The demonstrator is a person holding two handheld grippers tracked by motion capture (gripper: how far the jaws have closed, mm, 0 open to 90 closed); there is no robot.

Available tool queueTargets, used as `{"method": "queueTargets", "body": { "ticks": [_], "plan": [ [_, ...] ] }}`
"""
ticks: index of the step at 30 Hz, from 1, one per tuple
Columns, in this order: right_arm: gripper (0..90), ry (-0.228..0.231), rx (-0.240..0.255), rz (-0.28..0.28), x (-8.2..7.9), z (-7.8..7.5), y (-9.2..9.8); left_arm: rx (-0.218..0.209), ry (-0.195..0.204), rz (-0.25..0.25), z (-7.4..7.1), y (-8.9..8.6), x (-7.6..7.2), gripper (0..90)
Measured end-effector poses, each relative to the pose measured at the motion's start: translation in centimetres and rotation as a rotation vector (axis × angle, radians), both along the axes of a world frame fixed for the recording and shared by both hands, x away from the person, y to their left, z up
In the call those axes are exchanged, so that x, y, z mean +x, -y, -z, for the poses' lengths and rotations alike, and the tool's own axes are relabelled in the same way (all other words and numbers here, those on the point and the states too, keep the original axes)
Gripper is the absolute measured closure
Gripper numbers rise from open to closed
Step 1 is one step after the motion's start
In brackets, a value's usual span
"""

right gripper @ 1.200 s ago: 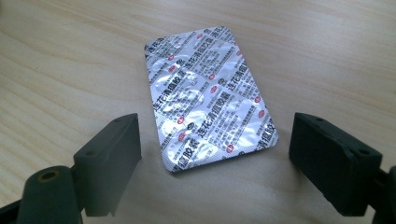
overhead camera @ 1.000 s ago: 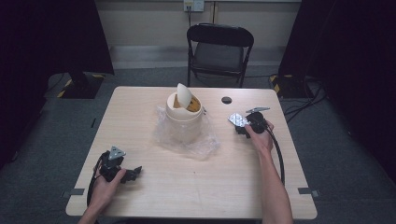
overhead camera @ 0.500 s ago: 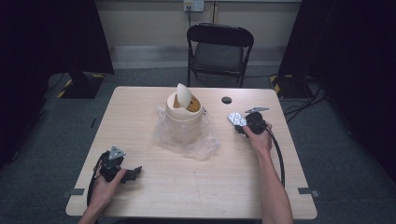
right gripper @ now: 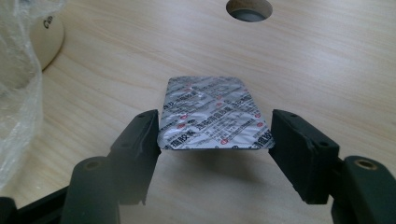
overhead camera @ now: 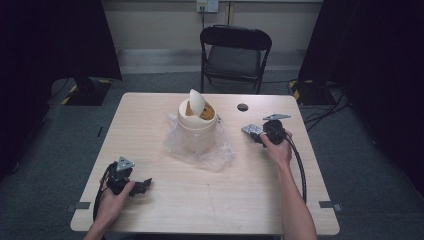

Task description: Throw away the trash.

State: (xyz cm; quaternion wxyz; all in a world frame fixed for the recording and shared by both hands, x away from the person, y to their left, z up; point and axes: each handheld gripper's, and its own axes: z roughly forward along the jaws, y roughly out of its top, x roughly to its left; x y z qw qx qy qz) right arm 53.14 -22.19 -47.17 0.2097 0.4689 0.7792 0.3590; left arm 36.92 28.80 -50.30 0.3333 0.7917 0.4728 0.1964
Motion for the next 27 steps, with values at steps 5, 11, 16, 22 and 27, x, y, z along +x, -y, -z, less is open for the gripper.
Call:
{"method": "queueTargets", "body": {
  "ticks": [5, 11, 16, 22, 27],
  "plan": [
    [33.8, 0.007, 0.011, -0.003, -0.5, -0.7, -0.2, 0.003, 0.001, -0.001, 0.0, 0.0, 0.0, 0.0],
    [33.8, 0.015, 0.003, -0.015, -1.0, -2.1, -0.5, 0.001, 0.001, 0.000, 0.0, 0.0, 0.0, 0.0],
    [33.9, 0.018, 0.001, -0.024, -1.4, -3.3, -0.8, 0.002, 0.002, -0.002, 0.0, 0.0, 0.0, 0.0],
    [33.9, 0.020, -0.004, -0.024, -1.8, -4.1, -0.8, -0.003, 0.002, -0.004, 0.0, 0.0, 0.0, 0.0],
    [33.9, 0.027, -0.002, -0.024, -2.1, -4.7, -0.8, -0.003, 0.002, -0.004, 0.0, 0.0, 0.0, 0.0]
  ]
}}
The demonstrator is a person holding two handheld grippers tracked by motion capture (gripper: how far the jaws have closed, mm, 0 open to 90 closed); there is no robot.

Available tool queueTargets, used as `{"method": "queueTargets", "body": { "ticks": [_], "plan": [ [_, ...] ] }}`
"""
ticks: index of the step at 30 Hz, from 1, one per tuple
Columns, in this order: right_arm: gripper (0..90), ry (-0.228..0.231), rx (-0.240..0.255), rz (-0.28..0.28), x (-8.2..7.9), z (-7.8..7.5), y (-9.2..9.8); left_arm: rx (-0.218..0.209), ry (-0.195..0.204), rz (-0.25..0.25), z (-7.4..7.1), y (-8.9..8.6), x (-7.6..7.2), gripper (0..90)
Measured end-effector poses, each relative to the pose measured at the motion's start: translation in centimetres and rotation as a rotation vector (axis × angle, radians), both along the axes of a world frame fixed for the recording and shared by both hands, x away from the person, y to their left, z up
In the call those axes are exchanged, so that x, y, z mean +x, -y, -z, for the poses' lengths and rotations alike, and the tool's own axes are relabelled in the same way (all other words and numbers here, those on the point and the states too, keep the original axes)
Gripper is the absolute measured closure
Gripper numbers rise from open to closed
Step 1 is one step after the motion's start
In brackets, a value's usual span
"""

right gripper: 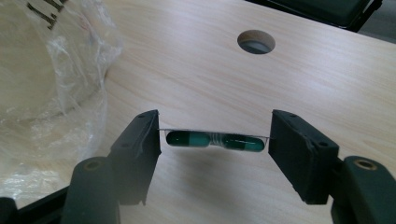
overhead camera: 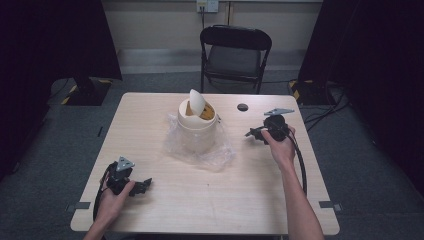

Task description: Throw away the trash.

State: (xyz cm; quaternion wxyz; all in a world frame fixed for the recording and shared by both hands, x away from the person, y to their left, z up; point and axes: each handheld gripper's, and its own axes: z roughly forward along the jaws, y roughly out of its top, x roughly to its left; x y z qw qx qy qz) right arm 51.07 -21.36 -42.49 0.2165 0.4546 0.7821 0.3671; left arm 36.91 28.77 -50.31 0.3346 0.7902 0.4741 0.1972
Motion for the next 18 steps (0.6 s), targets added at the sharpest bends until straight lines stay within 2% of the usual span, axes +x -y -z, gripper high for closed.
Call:
{"method": "queueTargets", "body": {
  "ticks": [9, 13, 18],
  "plan": [
    [33.9, 0.021, 0.024, -0.014, -0.7, -1.6, -0.7, 0.000, -0.001, 0.001, 0.0, 0.0, 0.0, 0.0],
    [33.9, 0.042, 0.039, -0.032, -0.9, -3.0, -1.7, 0.002, 0.001, -0.001, 0.0, 0.0, 0.0, 0.0],
    [33.9, 0.052, 0.047, -0.049, -1.1, -3.7, -2.4, 0.004, -0.002, 0.003, 0.0, 0.0, 0.0, 0.0]
  ]
}}
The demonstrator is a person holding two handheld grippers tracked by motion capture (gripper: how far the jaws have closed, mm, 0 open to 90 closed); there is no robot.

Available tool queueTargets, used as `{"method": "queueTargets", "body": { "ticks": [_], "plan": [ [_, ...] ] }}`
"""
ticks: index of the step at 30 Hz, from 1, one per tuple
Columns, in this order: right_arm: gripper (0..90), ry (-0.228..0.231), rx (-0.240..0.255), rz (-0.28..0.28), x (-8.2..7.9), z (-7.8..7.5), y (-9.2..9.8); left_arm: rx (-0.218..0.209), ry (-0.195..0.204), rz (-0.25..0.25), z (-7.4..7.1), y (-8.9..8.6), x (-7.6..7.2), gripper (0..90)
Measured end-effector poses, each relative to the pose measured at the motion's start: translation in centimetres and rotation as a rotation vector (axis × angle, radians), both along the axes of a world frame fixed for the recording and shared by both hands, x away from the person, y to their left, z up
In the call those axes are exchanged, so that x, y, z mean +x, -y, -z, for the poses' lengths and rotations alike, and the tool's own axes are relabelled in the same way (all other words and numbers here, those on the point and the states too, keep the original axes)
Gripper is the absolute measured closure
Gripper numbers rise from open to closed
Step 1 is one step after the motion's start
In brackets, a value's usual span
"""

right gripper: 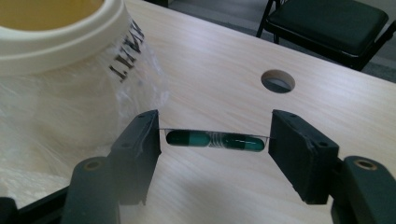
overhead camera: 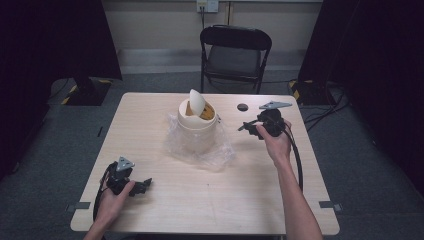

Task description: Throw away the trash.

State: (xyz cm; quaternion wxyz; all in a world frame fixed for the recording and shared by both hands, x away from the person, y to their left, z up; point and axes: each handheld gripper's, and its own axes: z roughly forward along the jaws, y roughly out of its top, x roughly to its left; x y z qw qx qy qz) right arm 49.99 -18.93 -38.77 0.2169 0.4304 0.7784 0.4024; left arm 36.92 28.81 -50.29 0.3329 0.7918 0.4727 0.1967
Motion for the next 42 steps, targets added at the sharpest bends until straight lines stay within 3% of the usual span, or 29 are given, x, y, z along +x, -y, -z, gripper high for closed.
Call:
{"method": "queueTargets", "body": {
  "ticks": [17, 35, 42],
  "plan": [
    [33.9, 0.077, 0.088, -0.049, 0.0, -3.9, -2.4, -0.005, 0.001, -0.003, 0.0, 0.0, 0.0, 0.0],
    [33.9, 0.136, 0.119, -0.110, -0.4, -7.9, -4.8, -0.006, 0.001, -0.004, 0.0, 0.0, 0.0, 0.0],
    [34.0, 0.130, 0.116, -0.153, -0.1, -7.9, -6.8, -0.006, 0.001, -0.004, 0.0, 0.0, 0.0, 0.0]
  ]
}}
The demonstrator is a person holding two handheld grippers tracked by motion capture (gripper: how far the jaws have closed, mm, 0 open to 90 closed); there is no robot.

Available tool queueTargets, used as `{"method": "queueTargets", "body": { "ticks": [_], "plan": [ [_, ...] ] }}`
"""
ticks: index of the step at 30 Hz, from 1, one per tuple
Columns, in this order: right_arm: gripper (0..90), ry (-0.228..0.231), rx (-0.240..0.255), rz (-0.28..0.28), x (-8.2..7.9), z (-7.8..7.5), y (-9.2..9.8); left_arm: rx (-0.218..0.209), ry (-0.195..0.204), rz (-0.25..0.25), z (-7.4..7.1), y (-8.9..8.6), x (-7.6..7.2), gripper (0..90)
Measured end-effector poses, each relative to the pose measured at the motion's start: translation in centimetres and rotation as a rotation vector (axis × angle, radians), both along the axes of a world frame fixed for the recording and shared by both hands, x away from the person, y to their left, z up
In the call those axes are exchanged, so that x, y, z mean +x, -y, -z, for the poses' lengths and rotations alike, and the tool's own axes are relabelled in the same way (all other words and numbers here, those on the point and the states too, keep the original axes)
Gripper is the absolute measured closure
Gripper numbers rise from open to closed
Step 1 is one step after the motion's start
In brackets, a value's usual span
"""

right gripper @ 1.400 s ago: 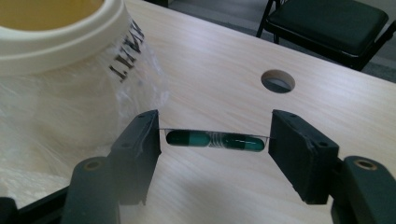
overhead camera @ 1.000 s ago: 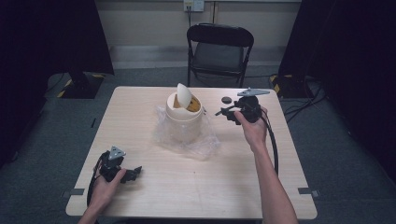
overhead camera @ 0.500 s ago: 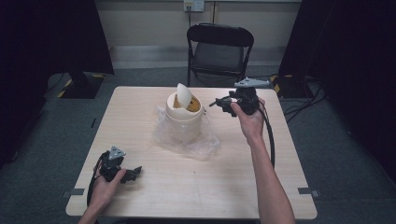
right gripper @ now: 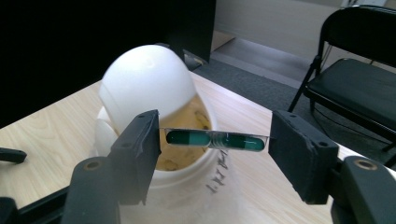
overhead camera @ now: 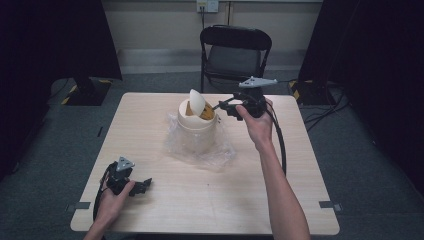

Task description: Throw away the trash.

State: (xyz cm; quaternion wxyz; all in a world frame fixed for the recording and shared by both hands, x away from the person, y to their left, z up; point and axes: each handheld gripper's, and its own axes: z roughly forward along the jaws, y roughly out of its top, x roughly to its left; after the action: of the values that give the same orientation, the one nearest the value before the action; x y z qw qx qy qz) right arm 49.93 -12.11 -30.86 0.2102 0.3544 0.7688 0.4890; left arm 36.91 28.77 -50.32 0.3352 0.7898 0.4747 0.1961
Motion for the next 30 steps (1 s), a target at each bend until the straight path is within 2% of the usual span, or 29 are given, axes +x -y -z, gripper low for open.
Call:
{"method": "queueTargets", "body": {
  "ticks": [5, 13, 25, 30],
  "plan": [
    [33.9, -0.012, -0.021, -0.033, 0.5, 0.4, -1.7, 0.003, 0.000, 0.001, 0.0, 0.0, 0.0, 0.0],
    [34.0, -0.041, -0.035, -0.068, 1.0, 1.5, -3.1, 0.006, -0.001, 0.004, 0.0, 0.0, 0.0, 0.0],
    [33.9, -0.111, -0.059, -0.071, 2.6, 3.9, -4.0, 0.006, -0.001, 0.005, 0.0, 0.0, 0.0, 0.0],
    [33.9, -0.130, -0.052, -0.070, 3.4, 4.7, -4.3, 0.010, 0.001, 0.004, 0.0, -0.1, 0.0, 0.0]
  ]
}}
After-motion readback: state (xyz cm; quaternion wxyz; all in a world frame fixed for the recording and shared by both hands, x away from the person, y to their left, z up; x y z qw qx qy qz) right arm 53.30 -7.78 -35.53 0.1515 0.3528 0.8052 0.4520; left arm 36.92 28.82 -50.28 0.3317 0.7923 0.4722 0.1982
